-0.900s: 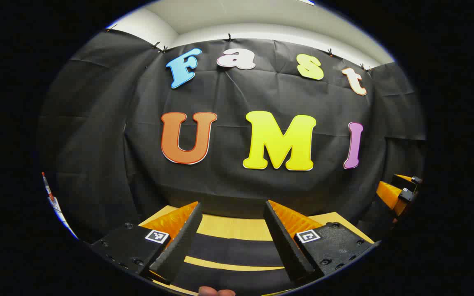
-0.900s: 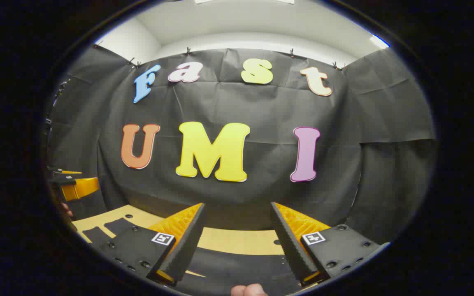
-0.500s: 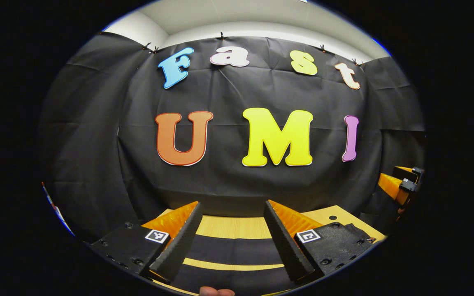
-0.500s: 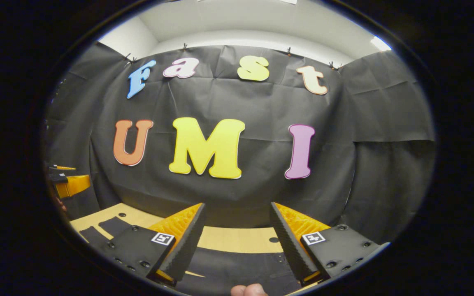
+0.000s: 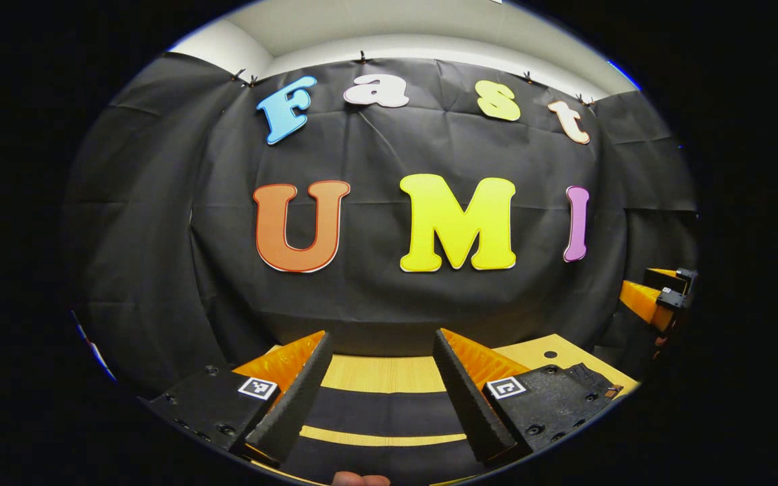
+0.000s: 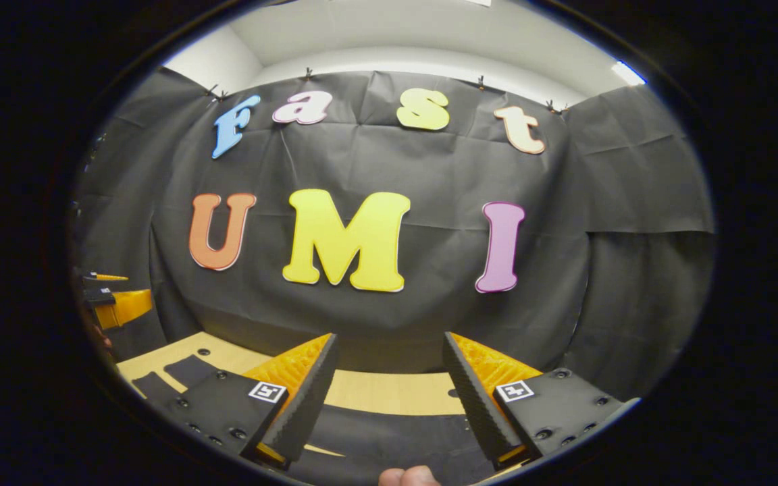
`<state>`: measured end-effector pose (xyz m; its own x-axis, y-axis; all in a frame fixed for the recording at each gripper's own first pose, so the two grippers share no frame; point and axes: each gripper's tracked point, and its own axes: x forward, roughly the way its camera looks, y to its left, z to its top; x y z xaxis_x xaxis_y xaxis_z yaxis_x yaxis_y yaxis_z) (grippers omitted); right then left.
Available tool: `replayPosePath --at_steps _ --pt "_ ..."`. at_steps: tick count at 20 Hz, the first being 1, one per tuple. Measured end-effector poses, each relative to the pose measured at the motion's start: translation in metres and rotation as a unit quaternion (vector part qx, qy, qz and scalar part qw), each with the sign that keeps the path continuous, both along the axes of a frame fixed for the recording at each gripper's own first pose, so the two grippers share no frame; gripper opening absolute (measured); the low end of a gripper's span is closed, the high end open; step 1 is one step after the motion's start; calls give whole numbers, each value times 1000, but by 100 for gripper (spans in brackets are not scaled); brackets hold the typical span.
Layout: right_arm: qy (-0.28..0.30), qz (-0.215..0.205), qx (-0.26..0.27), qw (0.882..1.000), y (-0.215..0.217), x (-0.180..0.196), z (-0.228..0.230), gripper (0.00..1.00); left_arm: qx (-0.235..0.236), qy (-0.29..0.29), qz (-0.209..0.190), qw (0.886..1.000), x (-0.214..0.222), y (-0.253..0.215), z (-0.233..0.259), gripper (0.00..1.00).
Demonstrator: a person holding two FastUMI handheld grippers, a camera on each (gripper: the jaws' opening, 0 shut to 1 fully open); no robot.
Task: Grasp the waist and the cuffs of the jeans and fold them to make the two legs overlap; first hold the waist and fold one-third of the jeans toward the cuffs, then hold the cuffs and fold the remaining one-third in the same direction to finish folding.
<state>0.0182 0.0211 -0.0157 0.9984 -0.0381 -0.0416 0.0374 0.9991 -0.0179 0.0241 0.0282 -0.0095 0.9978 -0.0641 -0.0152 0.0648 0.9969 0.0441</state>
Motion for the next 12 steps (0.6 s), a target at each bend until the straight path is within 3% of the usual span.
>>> replayPosePath --at_steps 4,7,11,12 --pt "46 7 0 999 -23 4 -28 97 -14 37 16 999 5 30 -24 96" --pt "130 -13 14 991 -79 1 -81 95 -34 106 54 992 -2 87 -74 97" --pt "224 -82 75 968 -153 -14 -152 95 -60 181 124 974 -28 161 -137 97" --pt "243 -102 89 961 -170 -20 -168 99 -71 202 143 966 -37 175 -154 97"
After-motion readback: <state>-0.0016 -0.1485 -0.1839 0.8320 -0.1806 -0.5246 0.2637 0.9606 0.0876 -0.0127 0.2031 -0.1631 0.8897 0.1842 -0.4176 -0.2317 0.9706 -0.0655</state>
